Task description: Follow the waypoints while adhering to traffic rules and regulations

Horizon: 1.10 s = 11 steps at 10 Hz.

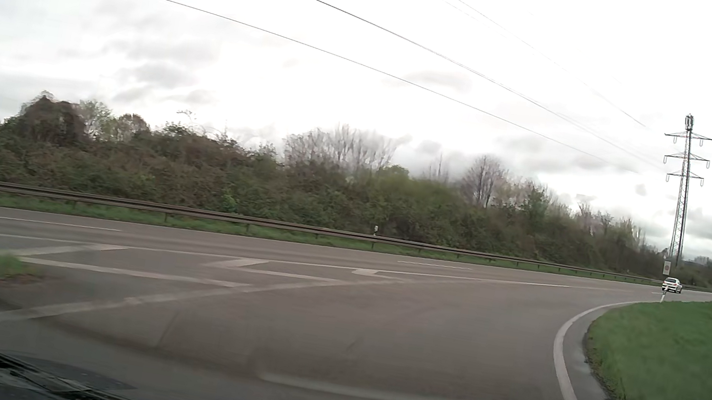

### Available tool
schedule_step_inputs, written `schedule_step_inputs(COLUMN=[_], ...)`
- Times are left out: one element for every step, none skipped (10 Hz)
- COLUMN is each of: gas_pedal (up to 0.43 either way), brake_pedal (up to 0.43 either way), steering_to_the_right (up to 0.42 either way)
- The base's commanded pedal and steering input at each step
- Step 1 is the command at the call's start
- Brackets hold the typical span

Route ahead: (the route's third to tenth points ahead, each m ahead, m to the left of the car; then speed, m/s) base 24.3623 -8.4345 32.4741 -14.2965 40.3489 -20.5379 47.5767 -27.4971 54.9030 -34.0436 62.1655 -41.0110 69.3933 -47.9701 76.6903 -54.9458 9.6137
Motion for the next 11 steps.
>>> schedule_step_inputs(gas_pedal=[0.157,0.169,0.169,0.169,0.177,0.189,0.189,0.197,0.209,0.22,0.22], brake_pedal=[0.0,0.0,0.0,0.0,0.0,0.0,0.0,0.0,0.0,0.0,0.0], steering_to_the_right=[0.161,0.157,0.154,0.15,0.145,0.143,0.141,0.141,0.138,0.133,0.128])
